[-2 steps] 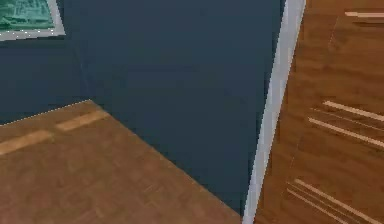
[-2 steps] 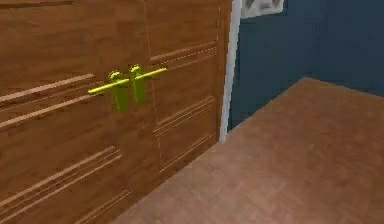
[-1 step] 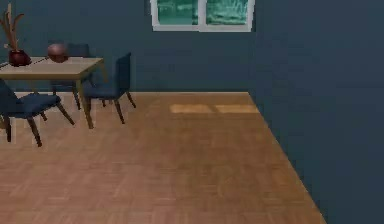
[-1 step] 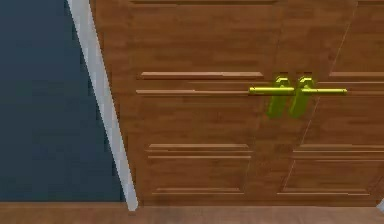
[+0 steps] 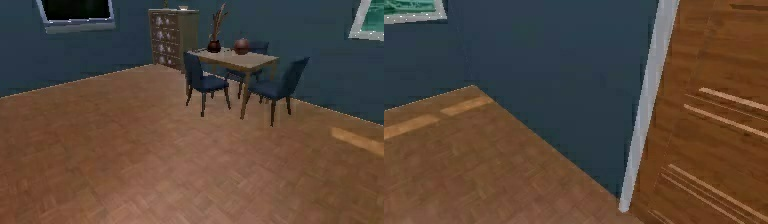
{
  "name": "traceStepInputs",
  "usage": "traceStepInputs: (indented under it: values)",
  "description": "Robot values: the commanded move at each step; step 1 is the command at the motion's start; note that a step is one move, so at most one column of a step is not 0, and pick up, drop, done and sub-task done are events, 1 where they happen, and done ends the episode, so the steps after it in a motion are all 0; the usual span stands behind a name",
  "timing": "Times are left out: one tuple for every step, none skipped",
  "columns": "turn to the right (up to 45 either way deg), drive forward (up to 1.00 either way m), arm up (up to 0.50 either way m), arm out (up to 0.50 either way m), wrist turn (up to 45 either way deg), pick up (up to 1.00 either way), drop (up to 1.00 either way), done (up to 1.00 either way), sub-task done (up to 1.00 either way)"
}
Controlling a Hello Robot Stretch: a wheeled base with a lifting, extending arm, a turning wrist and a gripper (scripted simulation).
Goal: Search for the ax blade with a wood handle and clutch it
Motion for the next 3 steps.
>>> traceStepInputs:
  values:
    - [-9.0,0.00,0.00,0.00,0.0,0.00,0.00,0.00,0.00]
    - [0.0,1.00,0.00,0.00,0.0,0.00,0.00,0.00,0.00]
    - [0.0,1.00,0.00,0.00,0.0,0.00,0.00,0.00,0.00]
